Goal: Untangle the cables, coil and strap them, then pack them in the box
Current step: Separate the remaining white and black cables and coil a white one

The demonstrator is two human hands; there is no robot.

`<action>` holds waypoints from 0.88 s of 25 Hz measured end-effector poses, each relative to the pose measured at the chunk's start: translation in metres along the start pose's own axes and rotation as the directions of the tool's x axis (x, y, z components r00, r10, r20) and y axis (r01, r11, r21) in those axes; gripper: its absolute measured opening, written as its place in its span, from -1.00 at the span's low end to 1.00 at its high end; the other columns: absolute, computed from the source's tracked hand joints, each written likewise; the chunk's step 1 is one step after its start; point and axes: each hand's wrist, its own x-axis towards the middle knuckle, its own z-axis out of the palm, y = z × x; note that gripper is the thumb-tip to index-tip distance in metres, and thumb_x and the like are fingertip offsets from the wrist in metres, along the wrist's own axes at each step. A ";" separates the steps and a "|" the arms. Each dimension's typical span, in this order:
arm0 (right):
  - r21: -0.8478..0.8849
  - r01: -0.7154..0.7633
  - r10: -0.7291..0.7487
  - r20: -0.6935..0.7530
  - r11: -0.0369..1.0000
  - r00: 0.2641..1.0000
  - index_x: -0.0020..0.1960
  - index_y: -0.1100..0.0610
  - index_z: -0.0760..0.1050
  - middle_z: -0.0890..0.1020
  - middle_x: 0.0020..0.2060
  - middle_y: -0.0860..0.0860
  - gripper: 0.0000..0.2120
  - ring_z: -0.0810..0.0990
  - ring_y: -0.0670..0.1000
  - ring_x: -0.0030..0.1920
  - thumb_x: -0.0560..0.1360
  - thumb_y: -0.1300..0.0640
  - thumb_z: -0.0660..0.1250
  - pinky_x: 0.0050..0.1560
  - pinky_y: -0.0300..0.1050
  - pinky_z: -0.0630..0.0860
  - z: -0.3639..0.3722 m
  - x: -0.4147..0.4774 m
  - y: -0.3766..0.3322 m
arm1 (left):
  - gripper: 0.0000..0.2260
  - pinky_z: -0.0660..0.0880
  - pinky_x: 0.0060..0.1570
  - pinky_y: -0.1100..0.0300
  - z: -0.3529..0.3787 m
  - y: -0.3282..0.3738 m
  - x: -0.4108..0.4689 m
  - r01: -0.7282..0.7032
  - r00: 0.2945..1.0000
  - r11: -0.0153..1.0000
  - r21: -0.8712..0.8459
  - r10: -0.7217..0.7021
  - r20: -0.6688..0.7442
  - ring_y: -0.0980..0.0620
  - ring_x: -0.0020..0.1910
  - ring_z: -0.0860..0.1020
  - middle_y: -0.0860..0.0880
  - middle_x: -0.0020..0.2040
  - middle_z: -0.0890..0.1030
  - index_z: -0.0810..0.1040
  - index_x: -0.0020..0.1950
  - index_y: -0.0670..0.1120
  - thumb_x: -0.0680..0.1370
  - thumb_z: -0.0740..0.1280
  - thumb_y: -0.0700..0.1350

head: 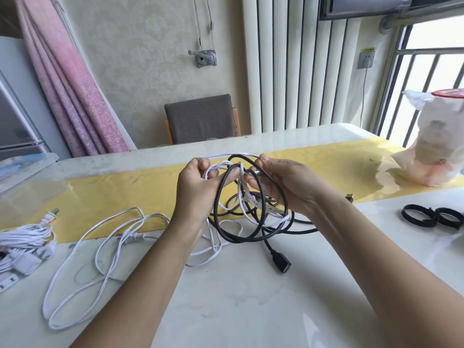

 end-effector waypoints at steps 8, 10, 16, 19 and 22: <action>-0.150 0.174 -0.121 0.311 0.973 0.943 -0.16 0.17 0.54 0.63 0.06 0.16 -0.76 0.56 0.18 0.12 0.42 0.46 0.21 0.18 -0.07 0.49 -0.008 0.004 0.002 | -0.55 0.26 -0.40 0.29 -0.004 0.002 0.000 0.072 0.997 0.997 0.021 -0.072 0.015 0.15 -0.45 0.32 0.13 -0.42 0.36 0.21 -0.29 0.01 0.34 0.55 -0.10; -0.185 0.246 -0.180 0.315 0.951 0.932 -0.17 0.17 0.53 0.63 0.06 0.15 -0.76 0.55 0.21 0.11 0.40 0.48 0.25 0.14 -0.09 0.51 -0.007 0.005 0.004 | -0.58 0.28 -0.38 0.29 -0.002 0.002 -0.001 0.107 0.992 0.991 -0.086 -0.101 0.070 0.17 -0.48 0.35 0.15 -0.47 0.37 0.23 -0.32 0.01 0.37 0.52 -0.18; -0.636 0.339 -0.356 0.106 0.694 0.928 -0.11 0.25 0.47 0.63 -0.25 0.12 -0.82 0.64 0.01 -0.25 0.40 0.32 0.47 -0.17 -0.19 0.56 0.004 0.001 0.010 | -0.78 0.41 -0.40 0.30 0.009 0.004 -0.008 0.068 0.998 0.990 -0.124 -0.066 0.014 0.12 -0.51 0.44 0.03 -0.48 0.48 0.45 -0.31 -0.12 0.46 0.37 -0.36; -0.715 0.193 -0.266 0.010 0.672 0.964 -0.12 0.30 0.61 0.68 -0.27 0.15 -0.80 0.59 -0.03 -0.27 0.38 0.17 0.51 -0.15 -0.17 0.51 0.004 0.001 0.015 | -0.82 0.41 -0.37 0.27 0.008 -0.003 -0.006 0.013 1.000 0.998 -0.063 -0.015 -0.026 0.05 -0.38 0.42 -0.14 -0.31 0.48 0.46 -0.24 -0.11 0.45 0.41 -0.30; -0.599 0.019 -0.099 -0.101 0.801 0.990 -0.12 0.28 0.65 0.69 -0.18 0.20 -0.76 0.62 -0.01 -0.22 0.38 0.09 0.50 -0.08 -0.20 0.58 0.002 0.004 0.020 | -0.72 0.36 -0.35 0.21 0.011 -0.005 -0.012 -0.071 0.997 0.994 -0.088 0.069 -0.021 0.01 -0.37 0.36 -0.14 -0.30 0.34 0.35 -0.27 -0.05 0.45 0.44 -0.23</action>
